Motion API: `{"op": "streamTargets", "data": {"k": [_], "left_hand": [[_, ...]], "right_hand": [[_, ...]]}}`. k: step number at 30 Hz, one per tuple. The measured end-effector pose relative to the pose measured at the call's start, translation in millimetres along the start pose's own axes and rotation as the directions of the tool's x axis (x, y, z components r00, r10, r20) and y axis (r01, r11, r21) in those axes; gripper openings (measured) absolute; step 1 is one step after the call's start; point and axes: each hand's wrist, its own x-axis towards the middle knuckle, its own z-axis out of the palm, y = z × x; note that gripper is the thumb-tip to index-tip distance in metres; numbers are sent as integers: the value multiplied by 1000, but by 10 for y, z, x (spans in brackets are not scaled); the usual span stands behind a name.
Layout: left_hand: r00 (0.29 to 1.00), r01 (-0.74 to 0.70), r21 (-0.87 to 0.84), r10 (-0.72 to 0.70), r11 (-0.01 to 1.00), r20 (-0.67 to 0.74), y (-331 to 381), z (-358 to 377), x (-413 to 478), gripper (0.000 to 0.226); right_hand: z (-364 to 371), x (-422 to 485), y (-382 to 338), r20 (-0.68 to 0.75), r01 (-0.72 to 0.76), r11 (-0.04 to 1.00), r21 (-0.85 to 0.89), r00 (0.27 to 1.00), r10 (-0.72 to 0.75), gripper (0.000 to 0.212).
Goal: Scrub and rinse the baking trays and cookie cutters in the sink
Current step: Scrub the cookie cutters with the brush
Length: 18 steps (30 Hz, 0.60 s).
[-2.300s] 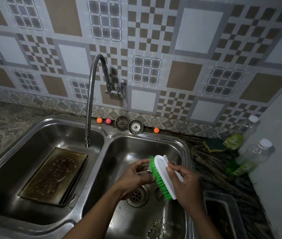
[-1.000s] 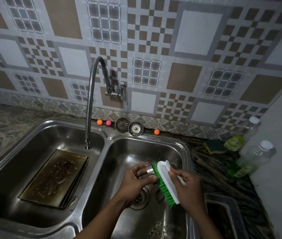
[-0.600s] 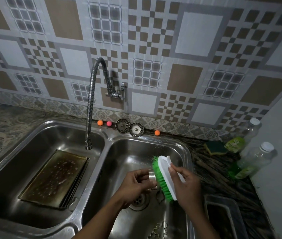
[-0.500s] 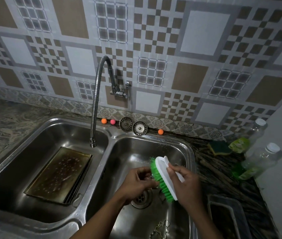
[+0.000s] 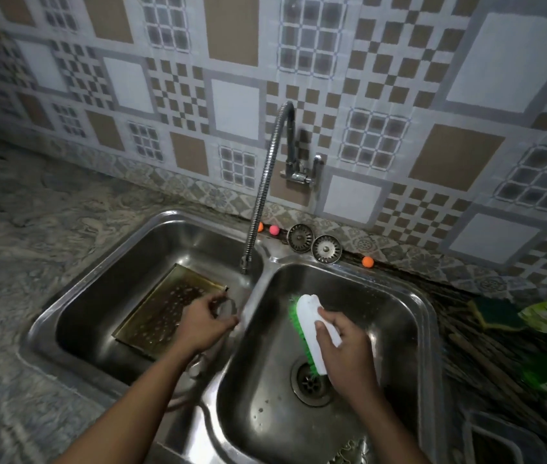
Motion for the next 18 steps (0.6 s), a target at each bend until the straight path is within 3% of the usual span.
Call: {"op": "streamTargets", "data": {"k": [4,6,8,12,18], "left_hand": [[980,162,239,-184,957,73,-601,-149,176,48],[959,206,279,-249,938,132,-854,-103,220,36],[942,229,302,-289,925,172,-1043,18,271,40],[947,173,393,-263,903,187,-1143,255,255,40],[954,219,301,-269,928,135,-1140,491,268,39]], "right_hand": [[212,-83,6,107,-3,1000,-17,994,5,23],[296,-126,30,167,-9,999,-40,986,16,24],[337,-150,65,204,-43,998,-50,978,53,26],[348,-156,140,219,-64,996,-64,973,77,30],[285,-125,217,165,-109,993,-40,980,114,32]]}}
